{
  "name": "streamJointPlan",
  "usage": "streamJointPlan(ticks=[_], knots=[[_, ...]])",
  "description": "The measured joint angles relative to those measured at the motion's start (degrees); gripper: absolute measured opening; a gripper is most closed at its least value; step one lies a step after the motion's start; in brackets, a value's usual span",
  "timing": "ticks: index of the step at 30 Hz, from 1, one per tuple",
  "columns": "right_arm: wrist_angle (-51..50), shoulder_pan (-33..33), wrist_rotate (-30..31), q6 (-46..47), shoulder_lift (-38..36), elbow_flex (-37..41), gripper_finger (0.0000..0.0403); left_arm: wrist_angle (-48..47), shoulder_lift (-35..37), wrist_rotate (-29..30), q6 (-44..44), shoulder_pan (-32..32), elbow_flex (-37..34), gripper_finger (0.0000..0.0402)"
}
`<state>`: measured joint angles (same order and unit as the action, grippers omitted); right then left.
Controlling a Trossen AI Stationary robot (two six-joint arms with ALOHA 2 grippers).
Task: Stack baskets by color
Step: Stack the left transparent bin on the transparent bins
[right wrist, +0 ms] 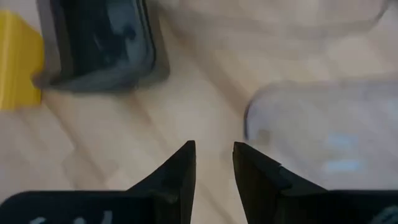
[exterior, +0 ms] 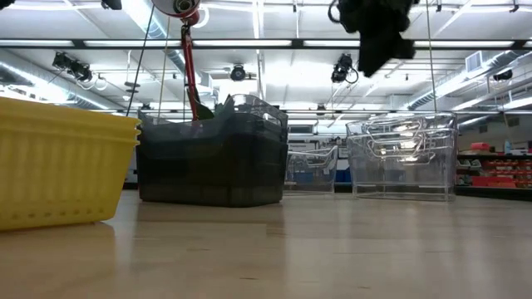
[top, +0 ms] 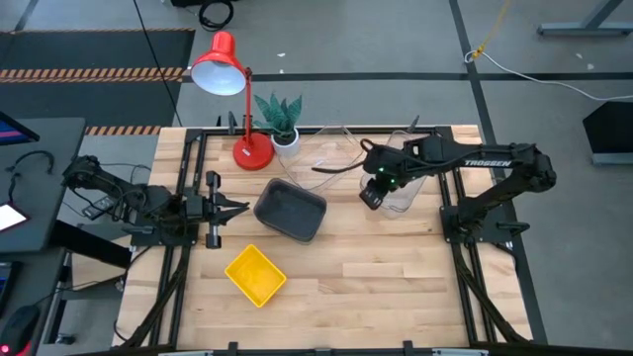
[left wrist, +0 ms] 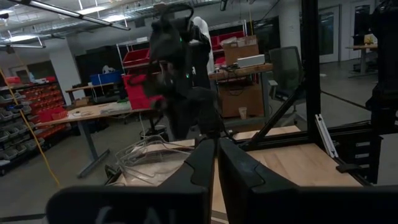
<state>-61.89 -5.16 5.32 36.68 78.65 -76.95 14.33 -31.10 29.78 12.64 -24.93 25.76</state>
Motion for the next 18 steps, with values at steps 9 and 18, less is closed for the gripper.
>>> streamJointPlan(ticks=[9,18], knots=[[8.87,-0.67,8.33,-10.39,0.03,0.69,0.0111,-0.02,-0.02,-0.01,0.0,0.01,0.0,0.0036],[17.82,-7.68,5.39,-28.0,7.15,3.26,0.0111,0.04,0.01,-0.01,0.0,0.01,0.0,0.0027]])
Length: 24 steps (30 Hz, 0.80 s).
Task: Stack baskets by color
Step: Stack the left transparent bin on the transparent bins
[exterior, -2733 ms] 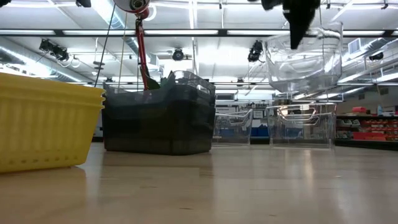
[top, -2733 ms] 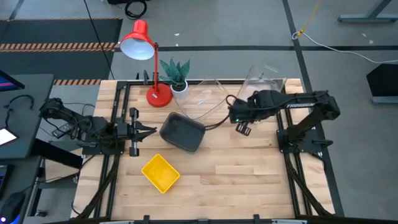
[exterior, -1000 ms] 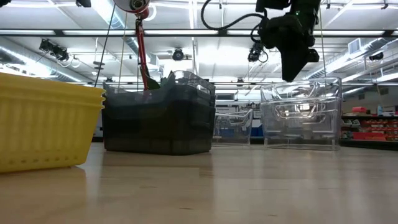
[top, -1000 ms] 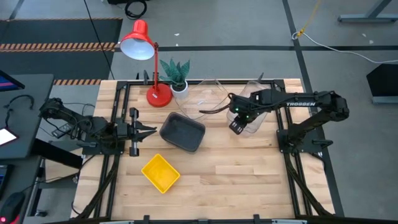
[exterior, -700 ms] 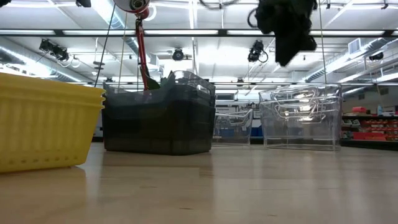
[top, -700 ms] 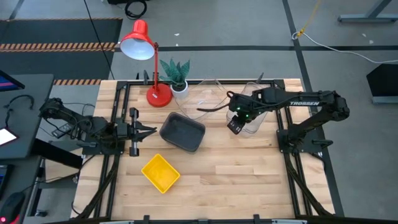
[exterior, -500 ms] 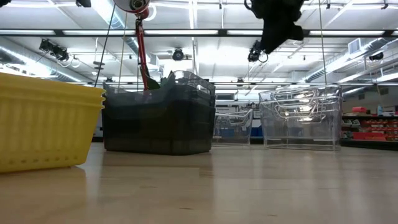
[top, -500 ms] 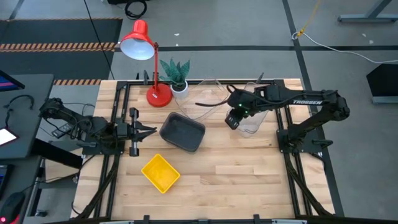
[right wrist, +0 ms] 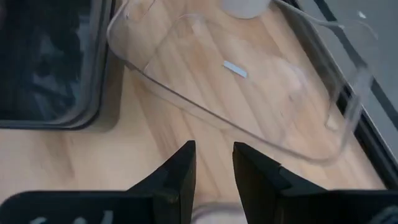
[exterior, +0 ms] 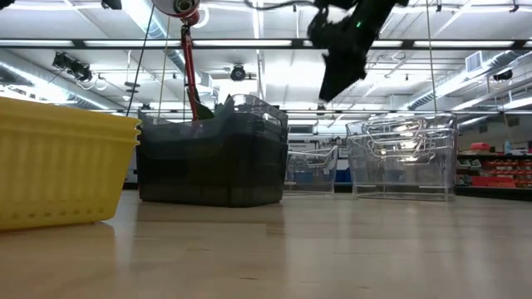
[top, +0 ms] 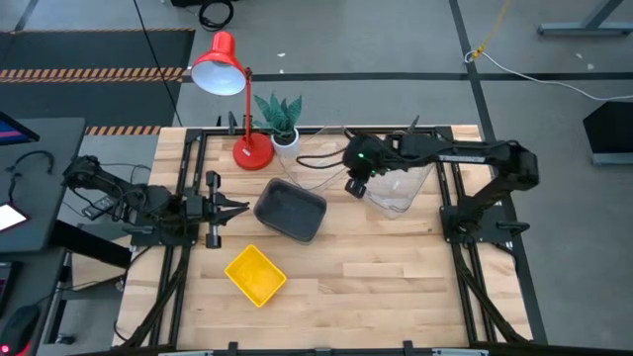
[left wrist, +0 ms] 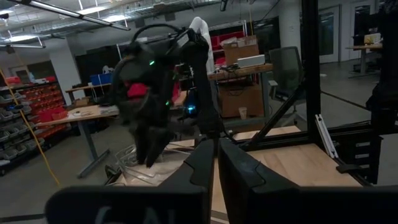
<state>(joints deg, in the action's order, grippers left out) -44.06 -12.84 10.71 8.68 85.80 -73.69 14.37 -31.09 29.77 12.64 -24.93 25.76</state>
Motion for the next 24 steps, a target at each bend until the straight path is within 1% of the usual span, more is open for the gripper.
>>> streamJointPlan(ticks=[3,6,10,13,19,22,24], knots=[[3.65,-2.64,-3.77,-5.93,3.88,0.0,0.0111,-0.02,0.0,0.01,0.0,-0.01,0.0,0.0025],[4.8,-4.7,-7.18,-10.25,8.08,-0.79,0.0111,-0.04,0.0,-0.01,0.0,0.0,0.0,0.0027],[2.88,-6.52,-7.33,-11.88,12.67,-3.87,0.0111,-0.04,0.0,0.01,-0.01,0.0,0.0,0.0033],[0.67,-7.77,-6.32,-11.17,15.18,-7.46,0.0111,-0.04,0.0,-0.01,0.0,0.0,0.0,0.0035],[-9.73,-10.45,2.31,-7.72,19.37,-17.34,0.0111,-0.04,0.0,0.0,0.0,0.0,0.0,0.0032],[-13.33,-13.24,2.49,-7.49,20.44,-20.92,0.0111,-0.05,0.0,0.01,-0.01,0.0,0.0,0.0028],[-13.75,-15.13,0.67,-8.68,20.83,-22.01,0.0111,-0.04,-0.01,-0.01,0.0,0.0,0.0,0.0028]])
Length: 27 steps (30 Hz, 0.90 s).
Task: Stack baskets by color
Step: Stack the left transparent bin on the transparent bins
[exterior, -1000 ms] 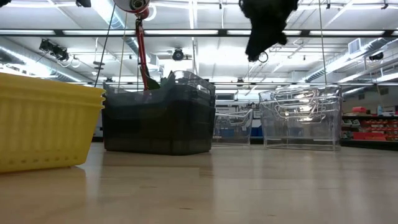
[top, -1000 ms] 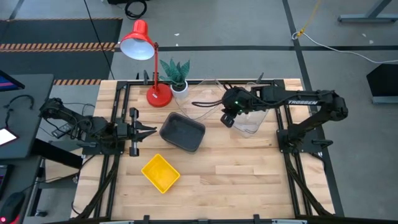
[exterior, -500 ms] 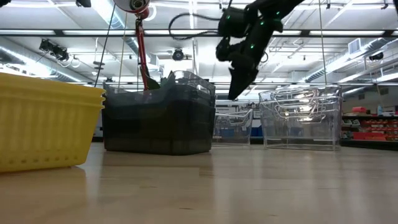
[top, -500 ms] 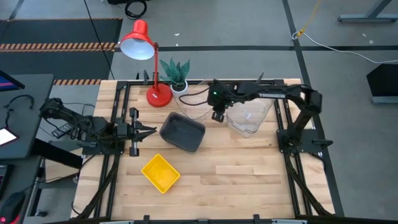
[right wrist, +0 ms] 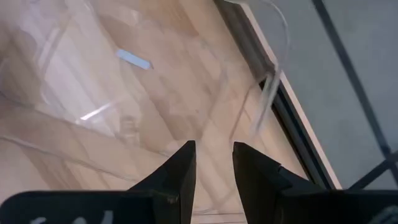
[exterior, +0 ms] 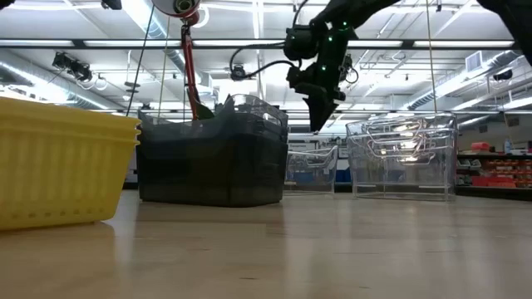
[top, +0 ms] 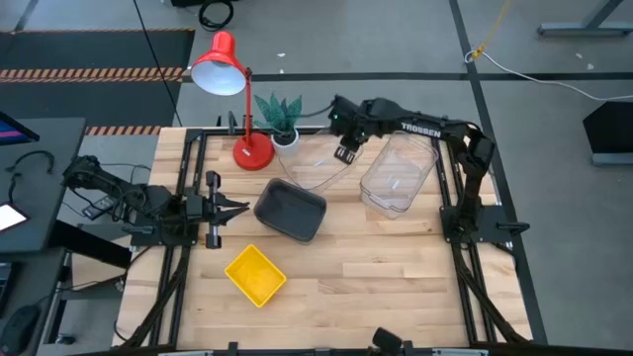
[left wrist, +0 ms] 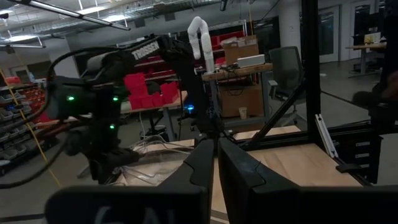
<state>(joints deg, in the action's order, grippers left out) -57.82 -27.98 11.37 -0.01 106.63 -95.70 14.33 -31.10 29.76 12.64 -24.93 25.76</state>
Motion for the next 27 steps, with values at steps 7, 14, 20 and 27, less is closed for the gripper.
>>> streamJointPlan(ticks=[7,14,20,27], knots=[[-0.52,-4.99,-2.47,-3.3,0.27,0.37,0.0132,-0.01,0.01,0.01,0.0,0.0,0.0,0.0036],[3.7,-8.2,-4.55,-5.31,0.3,0.48,0.0181,-0.02,0.01,0.0,0.0,0.0,0.0,0.0026],[6.44,-10.58,-8.11,-5.79,0.28,3.01,0.0208,-0.02,0.01,0.02,0.0,0.0,0.0,0.0024],[15.74,-10.92,-8.65,-6.43,0.28,9.72,0.0211,-0.02,0.01,0.02,-0.01,-0.01,0.0,0.0034]])
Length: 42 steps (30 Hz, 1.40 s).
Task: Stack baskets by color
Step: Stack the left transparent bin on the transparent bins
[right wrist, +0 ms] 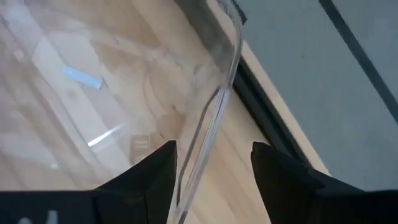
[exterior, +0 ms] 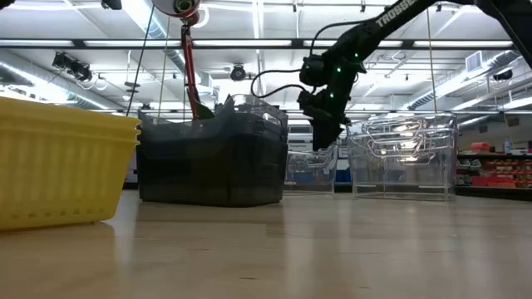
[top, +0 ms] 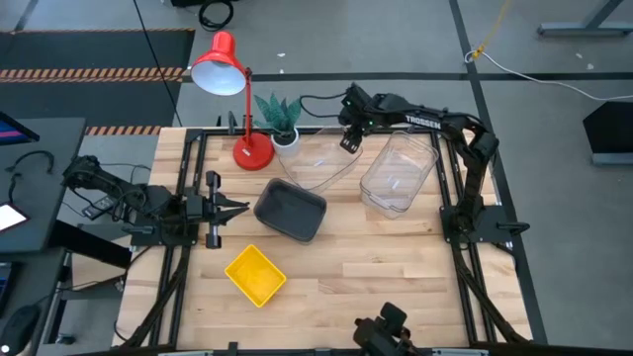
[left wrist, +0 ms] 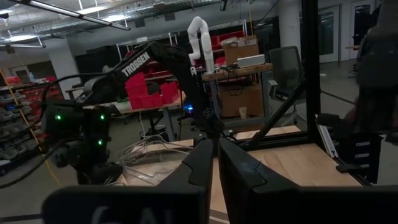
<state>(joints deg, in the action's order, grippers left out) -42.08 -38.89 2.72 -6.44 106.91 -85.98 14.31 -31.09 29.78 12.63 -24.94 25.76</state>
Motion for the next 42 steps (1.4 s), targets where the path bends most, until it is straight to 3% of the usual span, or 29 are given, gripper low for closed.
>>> streamJointPlan(ticks=[9,25,35,42], knots=[[3.86,-0.63,-1.68,-0.69,0.0,4.35,0.0171,0.0,-0.02,-0.02,0.01,0.01,-0.02,0.0025],[3.28,-1.67,-0.92,-1.15,-0.04,4.88,0.001,0.0,-0.01,-0.02,0.01,-0.01,-0.01,0.0036],[0.49,-2.38,-0.84,-1.75,-0.39,1.07,0.0005,0.02,0.0,-0.02,0.01,0.0,-0.02,0.0029],[-7.9,-2.38,-0.59,-2.67,-1.18,-7.56,0.0005,0.01,-0.01,-0.02,0.01,0.01,-0.02,0.0036]])
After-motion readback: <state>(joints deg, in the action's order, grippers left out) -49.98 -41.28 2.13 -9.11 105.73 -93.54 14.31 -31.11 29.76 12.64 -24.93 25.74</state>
